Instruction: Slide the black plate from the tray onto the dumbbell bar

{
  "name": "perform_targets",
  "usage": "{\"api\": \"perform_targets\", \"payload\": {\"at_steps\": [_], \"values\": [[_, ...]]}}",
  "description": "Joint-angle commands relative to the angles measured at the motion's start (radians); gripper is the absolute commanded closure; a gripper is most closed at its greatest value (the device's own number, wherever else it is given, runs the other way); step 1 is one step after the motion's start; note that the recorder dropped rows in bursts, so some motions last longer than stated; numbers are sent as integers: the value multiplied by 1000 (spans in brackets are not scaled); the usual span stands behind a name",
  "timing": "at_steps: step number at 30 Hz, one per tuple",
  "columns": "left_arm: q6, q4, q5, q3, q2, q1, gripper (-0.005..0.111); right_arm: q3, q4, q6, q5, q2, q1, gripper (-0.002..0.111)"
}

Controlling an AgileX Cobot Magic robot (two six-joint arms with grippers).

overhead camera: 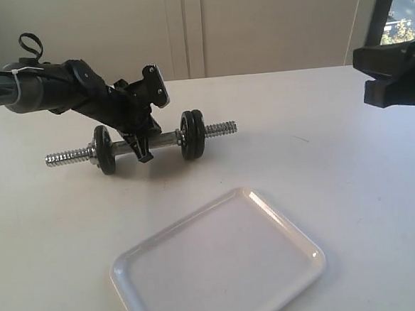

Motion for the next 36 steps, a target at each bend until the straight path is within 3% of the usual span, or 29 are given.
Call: {"api": "perform_targets", "payload": {"at_steps": [1,19,24,31,36], "values": [[-11,-2,22,6,-13,-4,107,8,5,-13,-7,-12,-2,108],[-12,-2,-48,6,-42,-4,107,8,5,-8,-11,-12,-2,108],[-86,-5,-18,6,-108,-4,107,8,5,-6,-19,-12,-2,108],[-306,-59,148,32,-279,62,107,17,5,76,-113,-56,-2,108],[-327,-183,203,172,-459,130,107,55,5,132,-165,-154,-2,108]]}}
